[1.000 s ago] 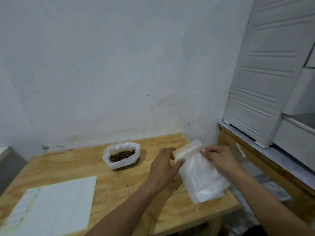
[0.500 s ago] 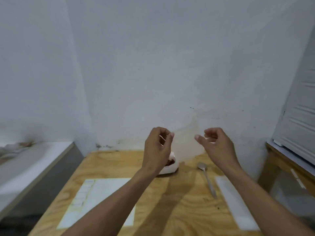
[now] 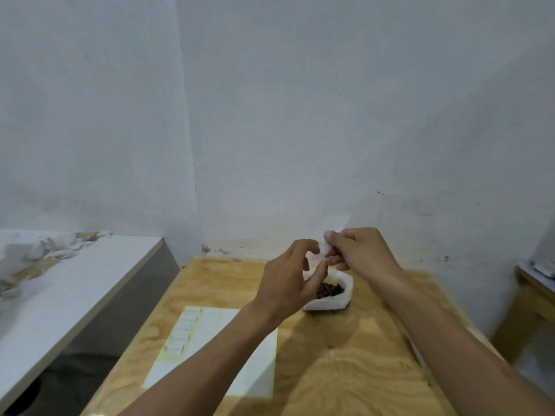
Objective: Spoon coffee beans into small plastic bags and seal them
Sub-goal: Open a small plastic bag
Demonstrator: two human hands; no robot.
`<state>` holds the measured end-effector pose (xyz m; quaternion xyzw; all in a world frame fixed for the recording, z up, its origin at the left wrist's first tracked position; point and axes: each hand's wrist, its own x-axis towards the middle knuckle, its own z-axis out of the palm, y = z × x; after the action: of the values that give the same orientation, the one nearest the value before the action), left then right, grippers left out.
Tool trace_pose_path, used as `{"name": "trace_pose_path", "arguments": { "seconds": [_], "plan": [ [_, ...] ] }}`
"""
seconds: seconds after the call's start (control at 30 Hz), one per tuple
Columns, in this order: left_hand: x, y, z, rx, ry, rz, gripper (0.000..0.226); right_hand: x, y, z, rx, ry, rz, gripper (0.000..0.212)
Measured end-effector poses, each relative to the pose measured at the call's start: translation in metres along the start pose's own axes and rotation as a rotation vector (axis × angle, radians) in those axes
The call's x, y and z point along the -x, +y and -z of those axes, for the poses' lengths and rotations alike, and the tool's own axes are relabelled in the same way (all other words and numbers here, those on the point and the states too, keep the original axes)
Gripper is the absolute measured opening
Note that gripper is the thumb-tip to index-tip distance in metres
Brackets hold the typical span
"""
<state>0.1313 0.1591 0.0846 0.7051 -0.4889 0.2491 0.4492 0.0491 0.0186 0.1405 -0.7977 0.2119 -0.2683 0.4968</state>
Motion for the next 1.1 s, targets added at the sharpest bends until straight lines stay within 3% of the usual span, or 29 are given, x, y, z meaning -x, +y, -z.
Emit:
{"name": "trace_pose_path", "arguments": {
  "seconds": [0.23,0.37,0.6,0.9,1.1],
  "plan": [
    [-0.010,0.010,0.011,0.536,-0.100,0.505,0.033,0.001,0.006,-0.006,-0.056,-0.070,0.059,0.042],
    [-0.019,0.009,0.018,0.734,-0.154,0.640,0.020,-0.001,0.009,-0.011,-0.139,-0.114,0.103,0.046],
    [-0.020,-0.001,0.024,0.610,-0.208,0.596,0.019,-0.010,0.019,-0.017,-0.215,-0.265,0.097,0.046],
    [-0.010,-0.010,0.012,0.419,0.040,0.625,0.025,-0.017,0.028,-0.035,-0.168,-0.341,0.106,0.034],
    [-0.010,-0.012,0.003,0.336,0.277,0.766,0.026,-0.009,0.032,-0.050,-0.274,-0.291,-0.041,0.030]
  ]
}}
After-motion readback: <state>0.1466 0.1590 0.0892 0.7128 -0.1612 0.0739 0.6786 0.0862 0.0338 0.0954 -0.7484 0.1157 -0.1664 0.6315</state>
